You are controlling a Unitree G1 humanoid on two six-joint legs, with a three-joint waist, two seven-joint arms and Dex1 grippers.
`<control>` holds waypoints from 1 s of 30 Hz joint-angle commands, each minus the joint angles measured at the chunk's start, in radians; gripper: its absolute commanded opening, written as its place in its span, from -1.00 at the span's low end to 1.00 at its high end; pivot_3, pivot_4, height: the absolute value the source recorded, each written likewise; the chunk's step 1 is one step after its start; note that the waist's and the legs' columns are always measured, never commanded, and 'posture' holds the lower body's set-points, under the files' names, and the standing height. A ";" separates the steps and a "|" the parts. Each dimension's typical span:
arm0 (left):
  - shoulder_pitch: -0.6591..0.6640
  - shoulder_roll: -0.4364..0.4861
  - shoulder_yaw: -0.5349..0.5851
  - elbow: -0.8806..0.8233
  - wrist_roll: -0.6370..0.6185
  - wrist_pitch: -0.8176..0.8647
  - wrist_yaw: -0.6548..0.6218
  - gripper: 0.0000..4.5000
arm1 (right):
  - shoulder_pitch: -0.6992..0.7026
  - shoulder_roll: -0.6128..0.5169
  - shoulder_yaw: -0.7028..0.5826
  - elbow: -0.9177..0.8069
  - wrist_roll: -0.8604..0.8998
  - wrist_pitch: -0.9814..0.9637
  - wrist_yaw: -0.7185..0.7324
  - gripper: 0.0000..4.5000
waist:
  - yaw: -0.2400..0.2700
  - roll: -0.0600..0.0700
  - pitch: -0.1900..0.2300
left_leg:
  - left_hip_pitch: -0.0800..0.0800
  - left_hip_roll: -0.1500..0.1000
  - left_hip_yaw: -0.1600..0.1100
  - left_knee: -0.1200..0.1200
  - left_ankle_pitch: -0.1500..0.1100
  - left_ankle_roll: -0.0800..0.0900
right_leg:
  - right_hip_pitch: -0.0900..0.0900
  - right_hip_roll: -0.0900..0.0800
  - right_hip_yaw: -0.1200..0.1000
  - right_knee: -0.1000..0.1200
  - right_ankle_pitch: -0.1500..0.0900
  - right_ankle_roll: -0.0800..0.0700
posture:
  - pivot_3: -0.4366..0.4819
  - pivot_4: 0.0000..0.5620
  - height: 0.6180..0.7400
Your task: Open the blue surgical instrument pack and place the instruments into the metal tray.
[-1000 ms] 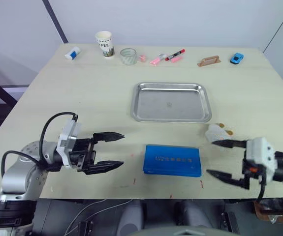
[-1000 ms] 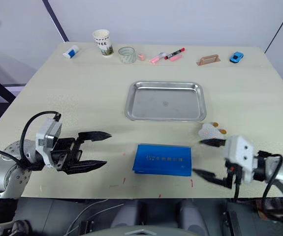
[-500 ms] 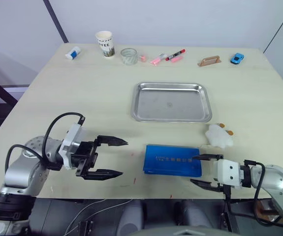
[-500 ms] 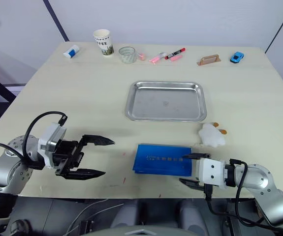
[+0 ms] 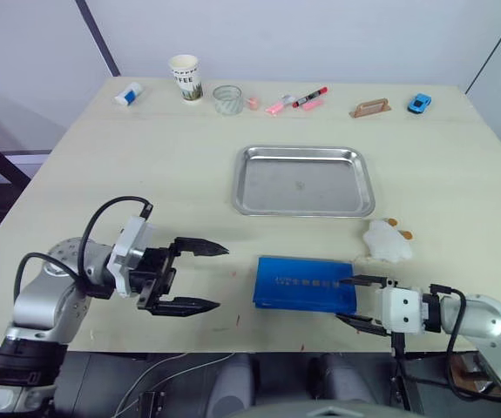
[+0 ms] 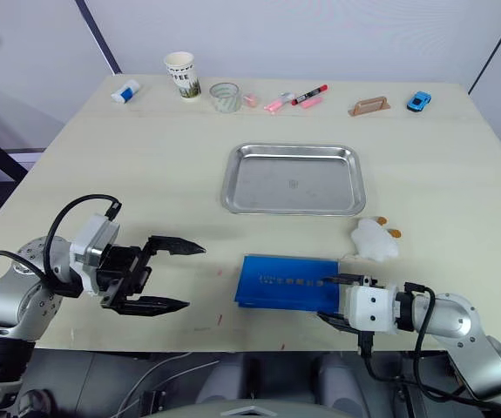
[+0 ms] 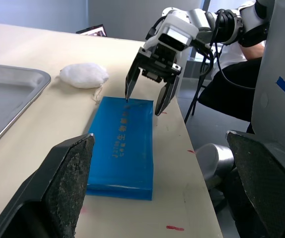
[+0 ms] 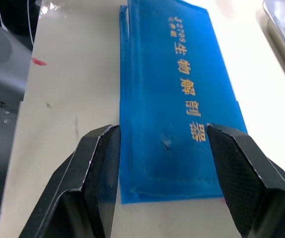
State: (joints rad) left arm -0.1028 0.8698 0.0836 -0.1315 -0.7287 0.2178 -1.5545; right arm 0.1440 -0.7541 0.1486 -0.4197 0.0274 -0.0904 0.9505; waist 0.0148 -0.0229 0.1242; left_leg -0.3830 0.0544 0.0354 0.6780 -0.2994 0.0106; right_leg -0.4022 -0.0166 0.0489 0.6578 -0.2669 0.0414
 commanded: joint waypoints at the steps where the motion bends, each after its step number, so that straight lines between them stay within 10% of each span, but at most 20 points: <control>1: -0.002 0.006 0.002 -0.019 -0.005 -0.013 -0.059 1.00 | -0.005 0.006 -0.003 0.004 -0.020 -0.036 -0.030 0.35 | 0.000 0.000 0.000 | 0.000 0.000 0.000 0.000 0.000 0.000 | 0.000 0.000 0.000 0.000 0.000 0.000 | -0.05 -0.47 1.00; 12: -0.012 -0.003 -0.012 -0.005 0.006 -0.024 -0.059 1.00 | -0.002 0.014 0.006 0.061 -0.034 -0.105 -0.046 0.35 | 0.000 0.000 0.000 | 0.000 0.000 0.000 0.000 0.000 0.000 | 0.000 0.000 0.000 0.000 0.000 0.000 | -0.05 -0.47 1.00; 20: -0.010 -0.028 -0.009 0.005 0.018 -0.029 -0.046 1.00 | -0.030 0.039 0.023 0.186 -0.085 -0.265 -0.085 -0.97 | -0.001 0.000 0.000 | 0.001 0.000 0.001 0.000 0.000 0.000 | 0.000 0.000 0.001 0.000 0.000 0.000 | -0.05 -0.47 1.00; 30: 0.011 -0.053 0.020 0.029 0.012 -0.012 -0.006 1.00 | -0.053 0.020 -0.018 0.098 0.093 -0.179 -0.049 -0.97 | -0.001 0.000 0.000 | 0.001 0.000 0.001 0.000 0.000 0.000 | 0.000 0.000 0.001 0.001 0.000 0.000 | -0.05 -0.47 1.00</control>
State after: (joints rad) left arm -0.0932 0.8196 0.0714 -0.0961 -0.7033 0.2083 -1.5504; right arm 0.1028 -0.7197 0.1746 -0.2379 0.0364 -0.3272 0.8856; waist 0.0143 -0.0224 0.1244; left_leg -0.3821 0.0548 0.0368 0.6779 -0.2994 0.0106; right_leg -0.4023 -0.0165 0.0504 0.6587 -0.2669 0.0413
